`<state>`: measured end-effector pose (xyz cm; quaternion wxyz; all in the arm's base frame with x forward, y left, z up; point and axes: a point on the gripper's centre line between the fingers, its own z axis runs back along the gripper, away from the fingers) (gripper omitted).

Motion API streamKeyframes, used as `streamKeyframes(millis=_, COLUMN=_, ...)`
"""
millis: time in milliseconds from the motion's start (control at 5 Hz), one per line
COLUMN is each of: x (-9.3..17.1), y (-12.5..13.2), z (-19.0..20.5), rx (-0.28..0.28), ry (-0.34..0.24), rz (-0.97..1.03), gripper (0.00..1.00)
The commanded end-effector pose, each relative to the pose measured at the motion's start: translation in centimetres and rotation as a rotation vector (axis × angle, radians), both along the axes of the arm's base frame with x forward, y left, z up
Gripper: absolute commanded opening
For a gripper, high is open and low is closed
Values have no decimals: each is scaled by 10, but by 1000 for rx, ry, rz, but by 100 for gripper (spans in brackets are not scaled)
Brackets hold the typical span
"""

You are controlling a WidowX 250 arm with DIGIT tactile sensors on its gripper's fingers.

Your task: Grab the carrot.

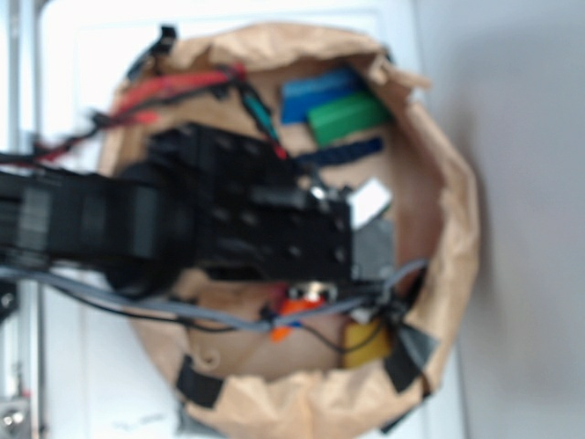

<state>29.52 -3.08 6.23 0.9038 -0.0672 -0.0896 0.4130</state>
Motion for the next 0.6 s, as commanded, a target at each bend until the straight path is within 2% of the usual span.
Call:
streamKeyframes(millis=0, x=-9, y=5, z=100, rx=-49, ry=-28, rz=-84, gripper=0)
streamKeyframes(millis=200, x=-17, y=1, z=120, rx=-6, ry=36, rz=-147, gripper=0)
streamKeyframes(millis=400, x=-28, y=2, z=125, rx=59, ry=28, rz=-166, gripper=0)
